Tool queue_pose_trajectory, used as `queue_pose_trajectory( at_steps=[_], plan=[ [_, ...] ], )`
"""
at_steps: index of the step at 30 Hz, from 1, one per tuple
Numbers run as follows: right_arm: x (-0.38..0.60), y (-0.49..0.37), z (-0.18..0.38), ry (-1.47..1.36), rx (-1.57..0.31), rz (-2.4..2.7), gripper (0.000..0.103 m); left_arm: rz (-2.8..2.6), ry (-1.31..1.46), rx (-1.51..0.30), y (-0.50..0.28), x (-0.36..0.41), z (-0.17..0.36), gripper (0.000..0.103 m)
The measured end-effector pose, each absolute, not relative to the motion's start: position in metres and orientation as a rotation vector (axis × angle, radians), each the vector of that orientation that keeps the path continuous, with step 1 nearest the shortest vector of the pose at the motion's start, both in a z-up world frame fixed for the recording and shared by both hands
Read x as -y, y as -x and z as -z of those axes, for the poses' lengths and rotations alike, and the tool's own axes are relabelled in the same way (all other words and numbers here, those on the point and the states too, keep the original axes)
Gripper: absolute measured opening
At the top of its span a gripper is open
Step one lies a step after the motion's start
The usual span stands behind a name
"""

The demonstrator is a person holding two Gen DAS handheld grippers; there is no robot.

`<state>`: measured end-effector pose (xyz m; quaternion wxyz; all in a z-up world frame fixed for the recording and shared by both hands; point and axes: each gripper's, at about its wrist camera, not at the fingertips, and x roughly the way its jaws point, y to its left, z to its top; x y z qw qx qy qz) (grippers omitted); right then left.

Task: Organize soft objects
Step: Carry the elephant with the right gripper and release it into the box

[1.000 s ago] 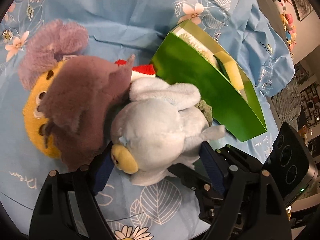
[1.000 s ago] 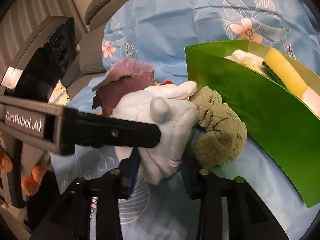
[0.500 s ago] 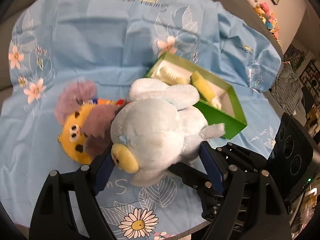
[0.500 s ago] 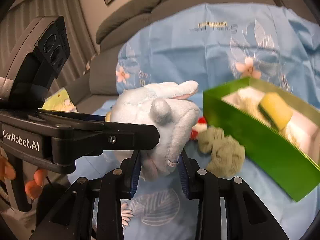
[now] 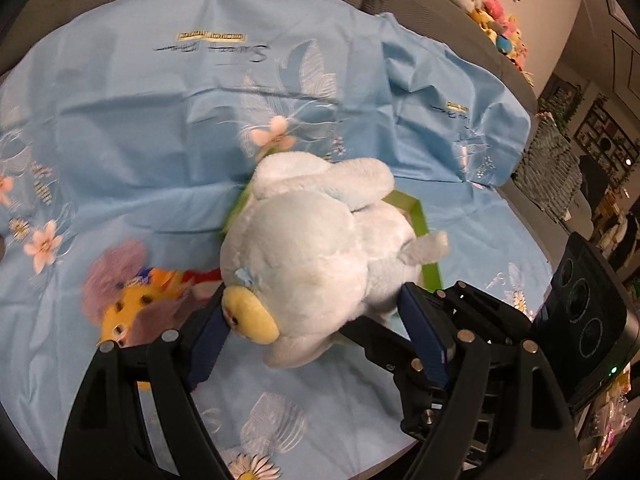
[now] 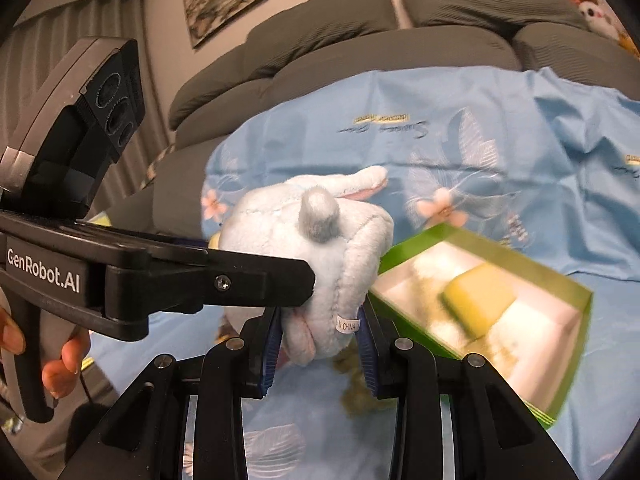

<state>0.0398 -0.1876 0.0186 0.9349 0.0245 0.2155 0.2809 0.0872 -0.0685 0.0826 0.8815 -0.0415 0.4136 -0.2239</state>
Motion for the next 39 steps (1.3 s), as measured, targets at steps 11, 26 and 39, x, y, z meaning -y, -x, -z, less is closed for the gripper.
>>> queue_pose_trajectory(
  at_steps=[11, 26, 39],
  plan=[
    [0.268, -0.096, -0.018, -0.127, -0.501, -0.376, 0.037, 0.534, 0.032, -0.955, -0.164, 0.163, -0.065, 0.081],
    [0.328, -0.113, 0.015, -0.194, -0.611, -0.173, 0.068, 0.476, 0.014, -1.029, -0.199, 0.165, -0.042, 0.102],
    [0.302, -0.051, 0.012, -0.178, -0.586, -0.252, 0.069, 0.389, 0.008, -0.954, -0.138, 0.087, -0.046, 0.102]
  ],
)
